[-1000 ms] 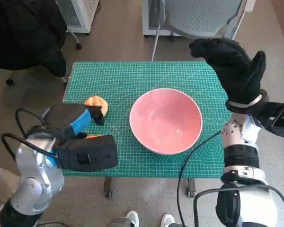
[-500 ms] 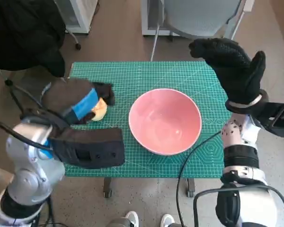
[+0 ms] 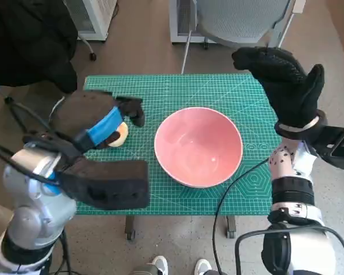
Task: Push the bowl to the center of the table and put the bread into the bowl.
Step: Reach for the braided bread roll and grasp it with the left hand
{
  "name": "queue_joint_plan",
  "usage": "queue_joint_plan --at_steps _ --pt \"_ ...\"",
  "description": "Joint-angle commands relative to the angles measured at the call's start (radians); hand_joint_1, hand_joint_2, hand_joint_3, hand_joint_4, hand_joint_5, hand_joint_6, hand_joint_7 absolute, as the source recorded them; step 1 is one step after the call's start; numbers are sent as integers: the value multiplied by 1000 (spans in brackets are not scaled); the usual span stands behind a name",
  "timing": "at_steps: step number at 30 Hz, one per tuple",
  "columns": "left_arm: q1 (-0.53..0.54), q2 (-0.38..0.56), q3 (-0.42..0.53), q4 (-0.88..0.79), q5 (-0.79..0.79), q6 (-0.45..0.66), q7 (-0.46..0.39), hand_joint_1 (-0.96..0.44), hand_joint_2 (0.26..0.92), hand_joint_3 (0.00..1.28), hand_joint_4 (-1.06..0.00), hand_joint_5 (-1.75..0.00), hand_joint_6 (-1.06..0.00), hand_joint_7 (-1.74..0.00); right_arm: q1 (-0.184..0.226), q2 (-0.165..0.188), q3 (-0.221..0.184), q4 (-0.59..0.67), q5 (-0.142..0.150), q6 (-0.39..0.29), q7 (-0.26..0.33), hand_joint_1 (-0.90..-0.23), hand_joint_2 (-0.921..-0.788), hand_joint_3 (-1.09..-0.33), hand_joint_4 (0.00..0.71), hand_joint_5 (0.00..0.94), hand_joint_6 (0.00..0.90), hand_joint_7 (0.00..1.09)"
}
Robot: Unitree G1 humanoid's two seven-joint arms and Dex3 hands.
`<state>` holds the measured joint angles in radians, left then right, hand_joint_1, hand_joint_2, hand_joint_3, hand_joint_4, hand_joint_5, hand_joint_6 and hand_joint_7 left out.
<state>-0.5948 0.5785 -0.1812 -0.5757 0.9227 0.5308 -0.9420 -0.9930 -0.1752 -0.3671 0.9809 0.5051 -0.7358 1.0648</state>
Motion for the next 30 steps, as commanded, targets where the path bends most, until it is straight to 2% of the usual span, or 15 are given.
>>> queue_joint_plan --at_steps 1,2,3,4,6,8,13,23,30 --pt "38 8 19 -70 -13 40 -67 165 833 45 -521 -780 -495 -386 33 4 9 -8 -11 -4 -9 -648 -921 -766 179 0 240 0" --pt "55 13 24 -88 -15 43 -79 142 802 29 -505 -518 -464 -263 34 4 9 -8 -11 -4 -10 -648 -921 -766 178 0 240 0" --pt "79 21 31 -110 -17 44 -90 112 775 27 -413 -414 -410 -210 34 4 10 -8 -10 -2 -10 -648 -921 -767 178 0 239 0" --pt "96 26 36 -127 -18 44 -98 49 729 20 -264 -265 -317 -135 34 4 10 -7 -10 -2 -10 -648 -921 -767 177 0 238 0" --pt "126 36 44 -157 -13 44 -113 -27 681 12 -107 -108 -220 -57 32 3 11 -4 -8 1 -10 -649 -921 -767 175 0 237 0" --pt "159 44 50 -182 -2 37 -117 -58 662 8 -55 -55 -191 -32 29 2 12 1 -8 4 -11 -649 -921 -767 175 0 237 0" --pt "230 48 64 -233 28 33 -119 -80 649 5 -8 -8 -173 -13 24 0 15 6 -7 19 -8 -663 -921 -763 175 0 236 0" --pt "294 28 81 -262 49 37 -111 70 669 13 1 1 -167 -3 15 2 21 12 -4 41 1 -676 -921 -755 175 1 236 0" --pt "322 12 75 -245 80 34 -103 80 674 14 1 1 -167 -2 5 -1 18 25 1 46 17 -672 -921 -744 178 2 240 2"
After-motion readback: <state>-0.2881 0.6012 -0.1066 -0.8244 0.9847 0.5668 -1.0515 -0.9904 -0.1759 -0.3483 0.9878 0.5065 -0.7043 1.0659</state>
